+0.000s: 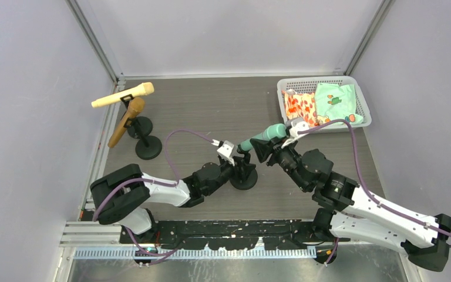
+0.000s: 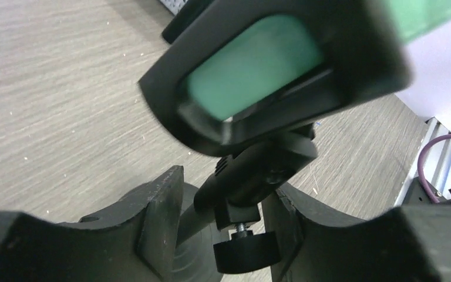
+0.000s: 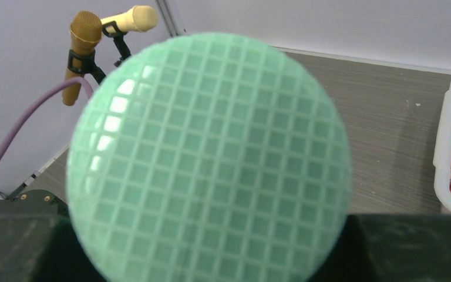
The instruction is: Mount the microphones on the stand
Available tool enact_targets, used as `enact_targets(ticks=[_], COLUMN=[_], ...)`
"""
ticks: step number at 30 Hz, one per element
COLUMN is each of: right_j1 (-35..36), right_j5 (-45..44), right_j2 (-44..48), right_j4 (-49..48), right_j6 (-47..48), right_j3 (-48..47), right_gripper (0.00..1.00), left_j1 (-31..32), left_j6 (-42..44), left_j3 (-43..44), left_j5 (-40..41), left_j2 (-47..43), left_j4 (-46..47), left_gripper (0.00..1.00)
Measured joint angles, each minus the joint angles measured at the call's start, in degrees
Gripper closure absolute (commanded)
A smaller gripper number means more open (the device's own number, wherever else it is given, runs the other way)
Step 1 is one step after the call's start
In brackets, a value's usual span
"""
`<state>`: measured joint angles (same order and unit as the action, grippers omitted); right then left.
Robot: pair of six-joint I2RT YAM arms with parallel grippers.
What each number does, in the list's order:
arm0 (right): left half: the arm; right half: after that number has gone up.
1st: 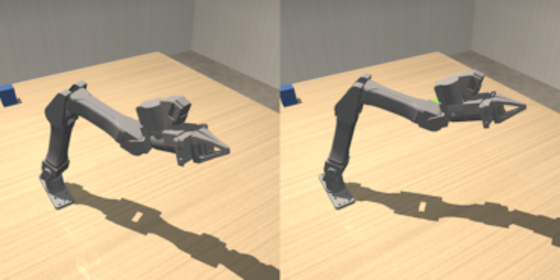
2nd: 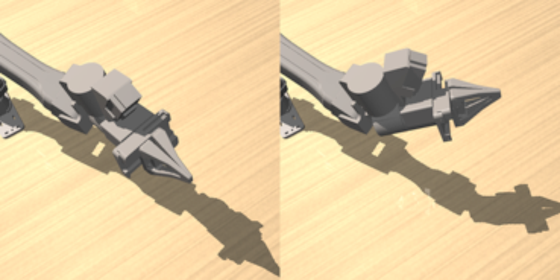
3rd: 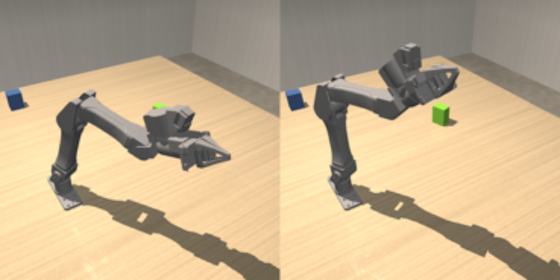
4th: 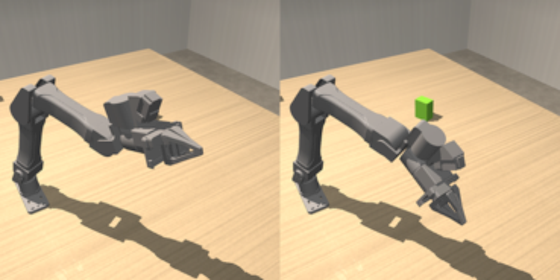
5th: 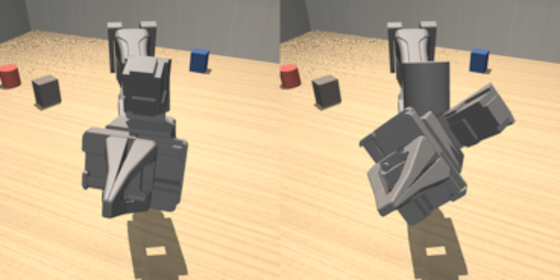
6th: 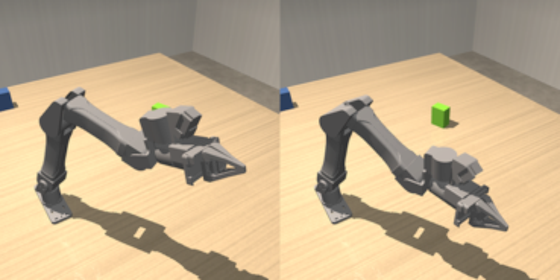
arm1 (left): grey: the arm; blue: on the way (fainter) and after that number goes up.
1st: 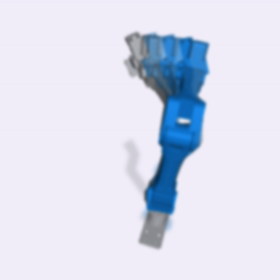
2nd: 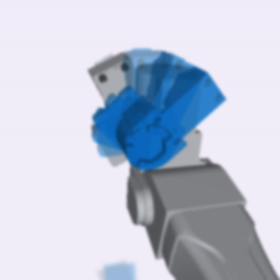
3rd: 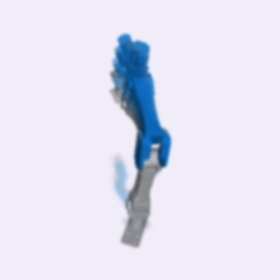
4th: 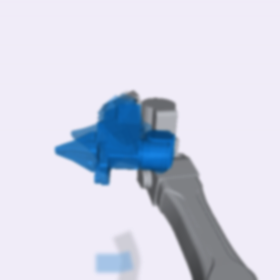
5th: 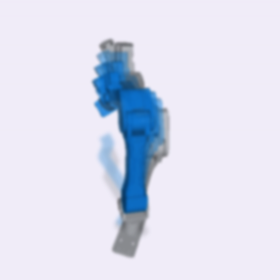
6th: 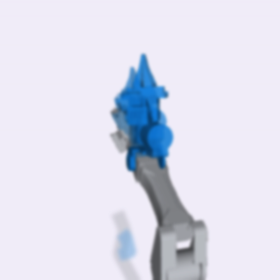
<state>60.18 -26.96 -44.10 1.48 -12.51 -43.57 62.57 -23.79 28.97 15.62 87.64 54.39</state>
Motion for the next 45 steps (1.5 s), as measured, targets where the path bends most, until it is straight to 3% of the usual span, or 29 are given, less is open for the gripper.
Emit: enact_targets(ticks=[10, 17, 20, 26, 36, 45], right_j1=[0.20, 0.35, 0.35, 0.35, 0.35, 0.35], right_j5=[-1.88, -2.91, -2.99, -3.06, -4.15, -4.31], right_j2=[2.99, 5.22, 6.16, 7.52, 7.85, 7.85], right_j4=[-7.93, -11.96, -14.36, -18.01, -18.58, -18.62], right_j6=[-1.18, -1.03, -0.79, -0.04, 0.59, 0.79], right_j3=[6.21, 9.60, 11.39, 13.94, 14.23, 14.23], right_gripper=[0.99, 0.99, 0.99, 0.99, 1.00, 0.99], left_j1=[1.20, 1.66, 1.84, 1.90, 1.86, 1.84], left_j6=[-5.84, -5.44, -5.01, -4.68, -4.79, -3.19], left_j3=[-0.76, -0.66, -0.46, 0.26, 2.62, 2.97], left_j5=[0.94, 3.41, 4.33, 5.29, 5.35, 4.90], left_j2=[-4.98, -5.81, -5.77, -5.27, -4.50, -4.48], left_j4=[-1.44, -1.55, -1.57, -1.62, -2.80, -3.45], left_gripper=[0.48, 0.73, 0.77, 0.60, 0.59, 0.85])
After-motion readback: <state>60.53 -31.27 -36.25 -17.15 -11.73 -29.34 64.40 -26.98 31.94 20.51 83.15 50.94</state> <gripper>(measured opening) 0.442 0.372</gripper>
